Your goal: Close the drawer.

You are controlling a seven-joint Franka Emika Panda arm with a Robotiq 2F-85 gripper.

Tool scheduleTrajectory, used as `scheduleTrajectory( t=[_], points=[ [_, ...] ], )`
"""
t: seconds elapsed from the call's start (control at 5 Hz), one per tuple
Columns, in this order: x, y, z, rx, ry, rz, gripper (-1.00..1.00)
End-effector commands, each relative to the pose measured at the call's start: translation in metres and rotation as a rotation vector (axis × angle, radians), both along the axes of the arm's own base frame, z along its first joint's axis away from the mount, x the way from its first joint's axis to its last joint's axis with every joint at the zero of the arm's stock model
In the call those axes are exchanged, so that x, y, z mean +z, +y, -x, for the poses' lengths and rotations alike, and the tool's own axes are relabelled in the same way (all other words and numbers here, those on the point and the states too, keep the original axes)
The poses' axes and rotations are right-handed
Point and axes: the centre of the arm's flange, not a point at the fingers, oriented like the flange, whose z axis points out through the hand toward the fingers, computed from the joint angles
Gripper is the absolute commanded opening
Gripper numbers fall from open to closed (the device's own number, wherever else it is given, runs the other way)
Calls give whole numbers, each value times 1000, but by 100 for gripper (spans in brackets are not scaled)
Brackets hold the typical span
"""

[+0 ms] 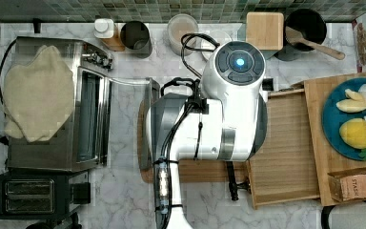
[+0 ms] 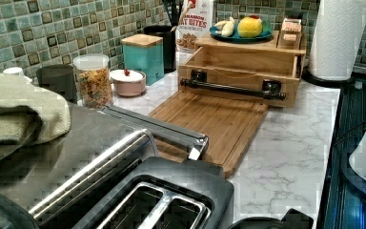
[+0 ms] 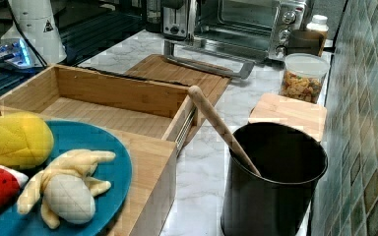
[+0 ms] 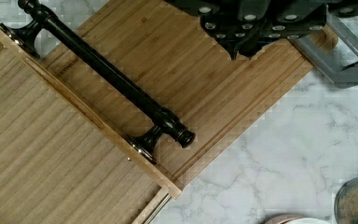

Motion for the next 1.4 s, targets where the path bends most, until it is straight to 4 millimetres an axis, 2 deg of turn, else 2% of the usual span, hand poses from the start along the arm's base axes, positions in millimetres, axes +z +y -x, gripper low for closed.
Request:
scheduleTrajectory(
  t=[0.2, 0.4, 0.8, 1.0, 1.2, 1.4],
  points=[
    [-5, 0, 2, -2, 10, -5, -100],
    [-19, 8, 8, 120, 13, 5, -100],
    [-52, 9, 30, 472, -33, -67, -100],
    [-65, 16, 36, 534, -23, -88, -100],
    [-81, 27, 51, 595, -55, -79, -100],
    [-94, 27, 61, 702, -86, -76, -100]
  ],
)
